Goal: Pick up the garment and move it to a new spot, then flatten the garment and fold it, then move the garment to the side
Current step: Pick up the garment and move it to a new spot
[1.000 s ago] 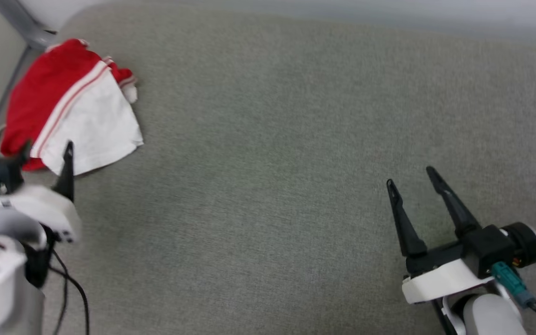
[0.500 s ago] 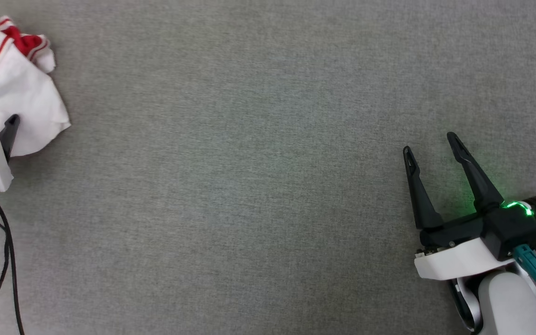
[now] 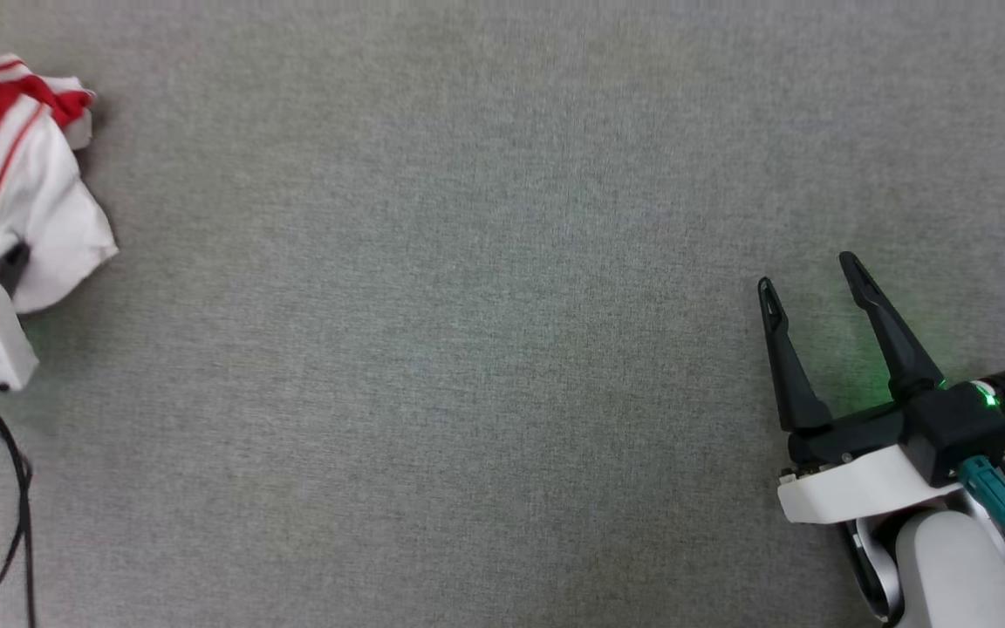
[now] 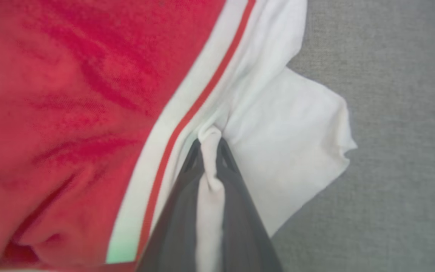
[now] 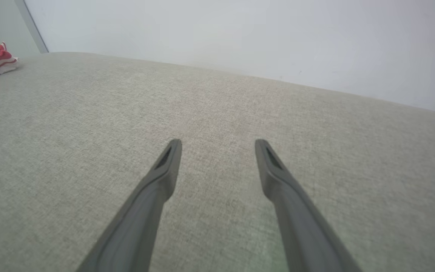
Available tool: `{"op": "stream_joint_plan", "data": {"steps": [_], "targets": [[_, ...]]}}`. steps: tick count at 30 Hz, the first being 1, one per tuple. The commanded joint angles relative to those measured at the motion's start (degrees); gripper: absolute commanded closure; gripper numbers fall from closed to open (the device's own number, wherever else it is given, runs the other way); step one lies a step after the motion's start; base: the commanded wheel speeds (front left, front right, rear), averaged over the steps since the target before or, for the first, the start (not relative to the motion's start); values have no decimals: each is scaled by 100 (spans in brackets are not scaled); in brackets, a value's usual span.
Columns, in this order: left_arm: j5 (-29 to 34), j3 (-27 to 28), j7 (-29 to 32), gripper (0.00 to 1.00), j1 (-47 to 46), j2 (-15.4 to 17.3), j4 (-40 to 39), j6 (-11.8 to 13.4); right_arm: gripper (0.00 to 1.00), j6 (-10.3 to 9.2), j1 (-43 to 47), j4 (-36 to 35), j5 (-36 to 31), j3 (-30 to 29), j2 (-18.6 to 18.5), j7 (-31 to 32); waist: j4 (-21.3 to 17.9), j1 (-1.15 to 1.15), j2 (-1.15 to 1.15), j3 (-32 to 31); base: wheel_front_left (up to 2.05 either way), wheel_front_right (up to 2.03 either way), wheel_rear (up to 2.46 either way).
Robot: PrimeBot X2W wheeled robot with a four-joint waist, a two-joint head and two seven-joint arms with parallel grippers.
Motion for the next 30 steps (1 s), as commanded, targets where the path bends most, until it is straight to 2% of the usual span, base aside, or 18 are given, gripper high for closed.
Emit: {"op": "stream_joint_plan", "data": {"steps": [1, 5, 10, 15, 19, 25, 30], "targets": [[25, -34, -69, 100, 97, 45, -28, -13, 0, -6, -18, 26, 29, 1, 18, -12, -3, -1, 0, -155, 0, 0, 0], [7, -92, -709, 100, 213, 291, -266, -6, 0, -7, 106, 208, 92, -10, 56, -12, -41, -1, 0, -591, 0, 0, 0], [63, -45, -1212, 100, 325, 570, -730, -6, 0, -7, 251, 399, 221, -53, 87, -12, -103, -1, 0, -1162, 0, 0, 0], [85, 50, -1413, 100, 430, 741, -1365, 41, 0, -6, 385, 526, 431, -17, 93, -12, -197, -1, 0, -1657, 0, 0, 0], [48, 35, -1260, 100, 477, 754, -2033, 153, 0, -7, 490, 615, 584, -54, 93, -12, -328, -1, 0, -1978, 0, 0, 0], [-90, -85, -934, 100, 488, 528, -3020, 408, 0, -7, 624, 704, 730, -147, 92, -12, -624, -1, 0, -2355, 0, 0, 0], [-421, -223, -613, 100, 308, 39, -3696, 614, 0, -7, 609, 779, 801, -246, 89, -12, -967, -1, 0, -2496, 0, 0, 0]]}}
